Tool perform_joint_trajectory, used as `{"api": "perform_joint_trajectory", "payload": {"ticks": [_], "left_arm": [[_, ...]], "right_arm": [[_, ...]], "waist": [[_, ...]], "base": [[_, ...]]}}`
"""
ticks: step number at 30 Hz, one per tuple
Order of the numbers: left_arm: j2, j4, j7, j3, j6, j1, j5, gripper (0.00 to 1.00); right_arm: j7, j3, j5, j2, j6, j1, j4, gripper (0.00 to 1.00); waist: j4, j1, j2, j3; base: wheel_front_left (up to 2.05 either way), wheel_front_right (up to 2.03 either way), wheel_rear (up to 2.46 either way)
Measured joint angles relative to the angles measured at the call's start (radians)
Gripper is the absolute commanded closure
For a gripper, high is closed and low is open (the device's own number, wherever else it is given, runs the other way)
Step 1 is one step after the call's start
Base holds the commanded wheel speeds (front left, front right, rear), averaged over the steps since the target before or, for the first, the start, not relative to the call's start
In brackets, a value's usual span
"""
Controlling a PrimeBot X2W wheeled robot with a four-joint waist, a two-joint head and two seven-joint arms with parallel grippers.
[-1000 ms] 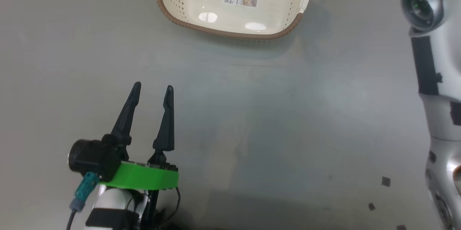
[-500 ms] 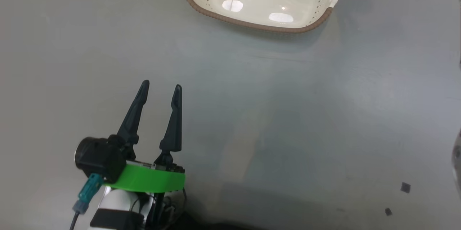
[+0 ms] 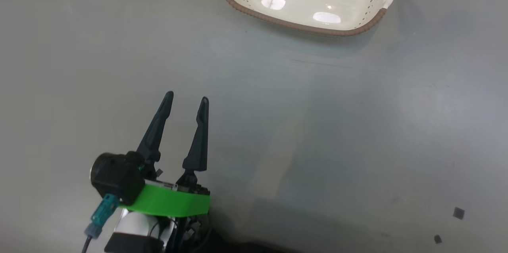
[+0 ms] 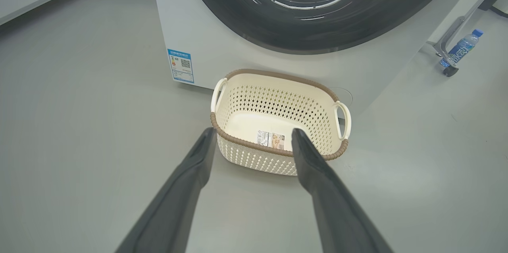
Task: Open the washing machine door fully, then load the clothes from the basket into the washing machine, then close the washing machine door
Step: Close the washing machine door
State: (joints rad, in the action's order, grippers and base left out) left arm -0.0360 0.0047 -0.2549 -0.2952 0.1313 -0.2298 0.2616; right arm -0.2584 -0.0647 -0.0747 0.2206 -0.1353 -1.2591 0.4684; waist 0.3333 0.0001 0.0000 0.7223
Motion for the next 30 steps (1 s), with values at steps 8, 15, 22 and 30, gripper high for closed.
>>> {"api": "perform_joint_trajectory", "payload": {"ticks": [8, 15, 22, 30], "left_arm": [[0.0, 0.0, 0.0, -0.004, 0.0, 0.011, 0.004, 0.0], [0.0, -0.001, 0.0, 0.012, 0.0, 0.005, 0.004, 0.0], [0.0, 0.012, 0.0, 0.04, -0.001, -0.026, 0.015, 0.0], [0.0, 0.063, 0.0, 0.069, -0.009, -0.036, 0.021, 0.0]], "right_arm": [[-0.006, 0.022, 0.04, 0.0, -0.01, -0.02, 0.038, 1.0], [-0.006, 0.002, 0.034, -0.009, -0.01, -0.018, 0.022, 1.0], [-0.006, -0.025, -0.008, -0.008, -0.001, 0.02, -0.053, 0.79], [-0.006, -0.068, -0.046, -0.023, 0.001, 0.198, -0.148, 0.46]], "waist": [[0.012, -0.0001, 0.0, -0.002], [-0.013, -0.0001, 0.0, 0.0], [-0.062, -0.0001, 0.0, -0.02], [-0.136, -0.0001, 0.0, -0.101]], "base": [[0.0, 0.0, 0.0], [0.0, 0.0, 0.0], [0.0, 0.0, 0.0], [0.0, 0.0, 0.0]]}}
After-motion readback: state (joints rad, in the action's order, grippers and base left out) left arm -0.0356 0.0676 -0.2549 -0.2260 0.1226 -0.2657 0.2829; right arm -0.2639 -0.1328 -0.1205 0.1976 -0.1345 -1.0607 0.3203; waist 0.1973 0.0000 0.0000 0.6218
